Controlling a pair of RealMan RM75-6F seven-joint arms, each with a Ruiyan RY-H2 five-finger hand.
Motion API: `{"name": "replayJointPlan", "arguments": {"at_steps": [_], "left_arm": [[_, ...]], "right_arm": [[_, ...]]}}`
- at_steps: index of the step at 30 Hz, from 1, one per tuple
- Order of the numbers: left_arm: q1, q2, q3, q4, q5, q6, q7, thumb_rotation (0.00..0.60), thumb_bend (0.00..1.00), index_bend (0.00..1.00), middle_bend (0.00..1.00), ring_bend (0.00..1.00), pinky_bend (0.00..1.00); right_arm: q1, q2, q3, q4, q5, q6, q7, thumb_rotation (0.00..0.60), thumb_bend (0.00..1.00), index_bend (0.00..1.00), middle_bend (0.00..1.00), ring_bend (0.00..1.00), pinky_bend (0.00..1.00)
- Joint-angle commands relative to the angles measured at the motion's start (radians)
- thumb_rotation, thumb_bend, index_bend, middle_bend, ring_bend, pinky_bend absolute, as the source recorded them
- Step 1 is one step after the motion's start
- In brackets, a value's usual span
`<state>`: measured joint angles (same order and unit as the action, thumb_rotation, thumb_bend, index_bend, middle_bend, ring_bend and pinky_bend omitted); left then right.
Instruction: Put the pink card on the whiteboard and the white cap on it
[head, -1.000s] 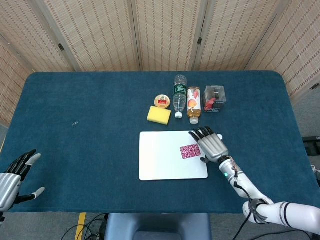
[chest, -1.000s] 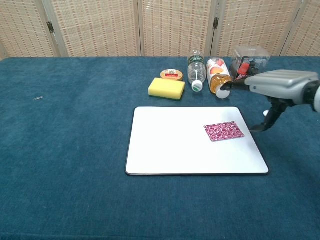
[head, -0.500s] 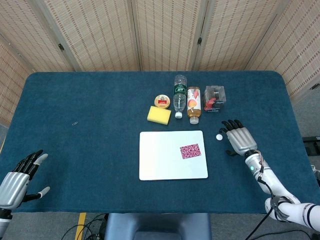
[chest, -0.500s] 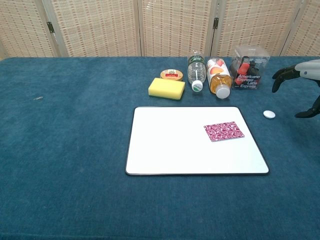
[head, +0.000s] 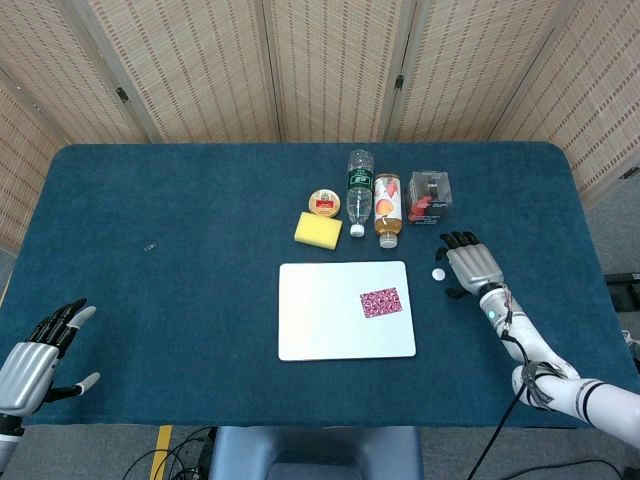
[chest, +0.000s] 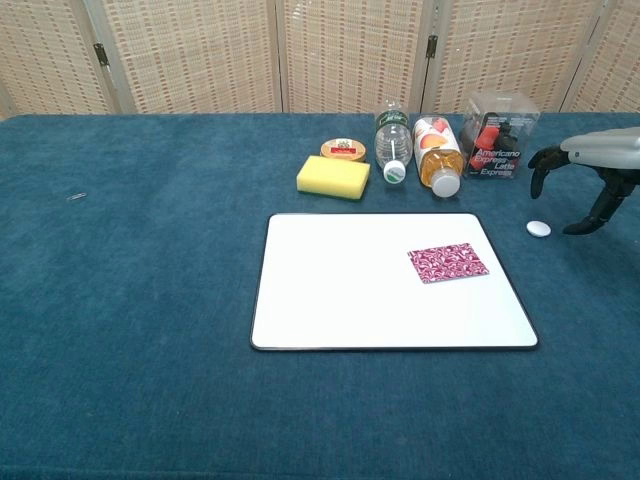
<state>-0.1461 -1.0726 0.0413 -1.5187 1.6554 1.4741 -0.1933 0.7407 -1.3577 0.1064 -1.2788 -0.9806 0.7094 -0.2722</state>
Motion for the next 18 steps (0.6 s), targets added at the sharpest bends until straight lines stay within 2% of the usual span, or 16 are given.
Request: {"name": "replayJointPlan", "arguments": {"at_steps": [1,18], "left_arm": [[-0.002,0.001,-0.001,0.003,-0.002,-0.003,-0.006,0.600,0.22,0.00,0.07,0.09,0.19],[-0.013,0.001,-0.003,0.004,-0.020,-0.030,-0.008,0.600,0.22,0.00,0.07,0.09,0.19]], "right_arm": [[0.014,-0.016,0.003,0.021,0.011,-0.014,-0.008,0.600,0.16,0.35,0.08,0.00,0.00],[0.040,-0.079,-0.008,0.136,0.044,-0.083,0.000,0.600,0.17,0.38,0.09,0.00,0.00]]}}
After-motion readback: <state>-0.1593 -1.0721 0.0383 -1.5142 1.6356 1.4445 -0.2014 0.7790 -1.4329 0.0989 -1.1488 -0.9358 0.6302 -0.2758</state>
